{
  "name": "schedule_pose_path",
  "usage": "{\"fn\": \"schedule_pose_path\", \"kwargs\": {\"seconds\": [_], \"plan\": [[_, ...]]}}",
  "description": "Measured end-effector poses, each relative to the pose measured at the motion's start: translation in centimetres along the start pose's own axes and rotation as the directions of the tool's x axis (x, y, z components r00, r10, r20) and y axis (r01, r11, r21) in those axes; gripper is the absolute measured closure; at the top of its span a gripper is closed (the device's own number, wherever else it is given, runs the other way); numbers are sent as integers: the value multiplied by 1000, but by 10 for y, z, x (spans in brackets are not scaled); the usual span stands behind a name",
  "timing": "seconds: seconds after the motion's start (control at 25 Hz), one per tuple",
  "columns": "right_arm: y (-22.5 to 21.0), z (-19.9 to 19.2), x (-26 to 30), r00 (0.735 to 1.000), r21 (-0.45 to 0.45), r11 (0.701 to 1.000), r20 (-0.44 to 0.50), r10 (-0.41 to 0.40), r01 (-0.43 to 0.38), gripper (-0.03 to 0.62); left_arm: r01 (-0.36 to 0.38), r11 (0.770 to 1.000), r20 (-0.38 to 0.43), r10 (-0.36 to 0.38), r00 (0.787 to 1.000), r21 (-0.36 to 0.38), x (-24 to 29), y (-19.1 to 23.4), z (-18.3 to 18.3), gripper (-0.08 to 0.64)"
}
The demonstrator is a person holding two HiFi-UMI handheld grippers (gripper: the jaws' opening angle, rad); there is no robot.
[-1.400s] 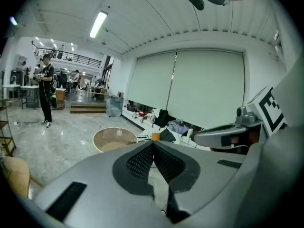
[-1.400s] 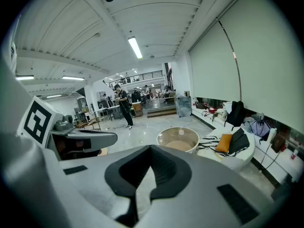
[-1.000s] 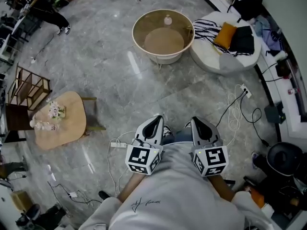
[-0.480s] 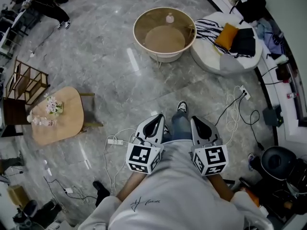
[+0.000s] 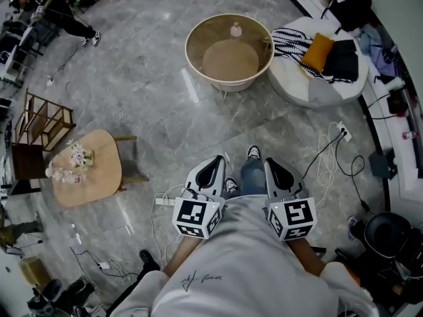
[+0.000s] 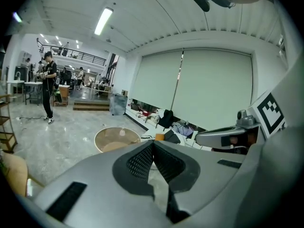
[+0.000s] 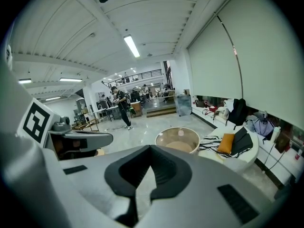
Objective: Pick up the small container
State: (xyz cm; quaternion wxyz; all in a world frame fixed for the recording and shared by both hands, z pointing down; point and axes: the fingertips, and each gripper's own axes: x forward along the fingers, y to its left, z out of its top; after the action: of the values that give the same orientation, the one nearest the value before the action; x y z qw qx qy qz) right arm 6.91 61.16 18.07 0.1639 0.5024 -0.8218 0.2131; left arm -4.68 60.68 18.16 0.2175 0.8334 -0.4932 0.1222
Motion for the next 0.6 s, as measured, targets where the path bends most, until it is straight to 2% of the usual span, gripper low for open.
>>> {"fn": "schedule_pose_path", "kwargs": {"seconds": [0.6], "plan": [[-89,56,67,999,75,996,30,37,-40,575,-38,999,-35,39,999,25,101,11,55,555]]}}
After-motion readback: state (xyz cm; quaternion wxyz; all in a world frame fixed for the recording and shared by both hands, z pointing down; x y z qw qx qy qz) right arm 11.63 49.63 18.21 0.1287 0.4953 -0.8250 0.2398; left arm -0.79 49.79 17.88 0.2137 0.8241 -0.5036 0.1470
